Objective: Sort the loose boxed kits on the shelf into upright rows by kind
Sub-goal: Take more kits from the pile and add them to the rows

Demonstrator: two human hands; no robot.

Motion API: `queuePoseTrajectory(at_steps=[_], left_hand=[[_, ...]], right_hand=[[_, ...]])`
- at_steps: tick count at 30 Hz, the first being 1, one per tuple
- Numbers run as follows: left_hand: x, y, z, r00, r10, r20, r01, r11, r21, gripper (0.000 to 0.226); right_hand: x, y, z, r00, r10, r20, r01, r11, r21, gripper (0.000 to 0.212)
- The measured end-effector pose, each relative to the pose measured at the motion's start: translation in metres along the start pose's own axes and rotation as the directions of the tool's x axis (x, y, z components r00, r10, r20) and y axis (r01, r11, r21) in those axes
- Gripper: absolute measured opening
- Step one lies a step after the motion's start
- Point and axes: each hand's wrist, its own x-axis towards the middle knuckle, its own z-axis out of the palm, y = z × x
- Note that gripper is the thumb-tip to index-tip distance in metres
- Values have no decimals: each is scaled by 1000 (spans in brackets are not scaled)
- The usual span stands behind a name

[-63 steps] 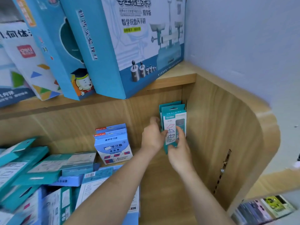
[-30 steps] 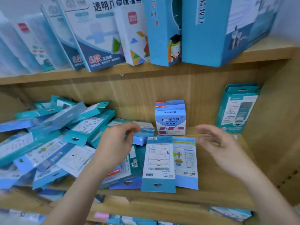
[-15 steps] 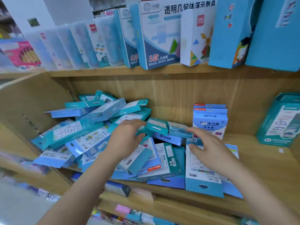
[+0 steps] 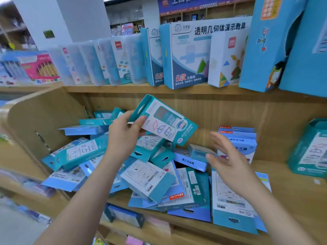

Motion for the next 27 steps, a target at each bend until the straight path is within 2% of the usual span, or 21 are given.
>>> queuePoseTrajectory(at_steps=[1, 2, 4, 10, 12, 14, 16, 20, 24, 26, 27], left_hand=[[-4, 3, -6, 998, -62, 24, 64, 990, -128, 10], [-8, 5, -12, 995, -91, 50, 98, 980, -172, 11], [-17, 8, -19, 990, -96, 99, 112, 979, -173, 12], [-31, 16, -24, 978, -76, 195, 113, 975, -190, 13], [-32, 19, -24, 975, -73, 210, 114, 975, -191, 14], [-34, 22, -22, 971, -72, 226, 119, 972, -202, 17], [-37, 25, -19, 965, -69, 252, 129, 964, -233, 18], [-43, 30, -11, 942, -102, 320, 208, 925, -318, 25], [-49, 24, -10, 907, -159, 389, 308, 881, -358, 38], [-54, 12, -15, 897, -155, 413, 283, 920, -270, 40], [-58, 5, -19, 893, -131, 430, 206, 970, -132, 38]], right_hand=[[2, -6, 2, 1000, -15, 2, 15, 999, 38, 55], [4, -12, 3, 999, -32, 9, 32, 998, 53, 56], [8, -20, 6, 998, -65, 16, 64, 998, 17, 58], [4, -29, 12, 989, -149, 16, 149, 957, -249, 77], [1, -31, 11, 987, -162, -5, 146, 903, -404, 88], [-3, -33, 12, 977, -206, -48, 136, 789, -599, 99], [-7, -36, 13, 968, -239, -79, 122, 720, -683, 107], [-11, -39, 15, 971, -235, -52, 144, 739, -658, 111], [-21, -39, 6, 998, -63, 29, 69, 856, -513, 100], [-28, -35, 2, 998, 41, 39, -23, 921, -390, 82], [-31, -34, -1, 996, 83, 37, -67, 945, -322, 73]])
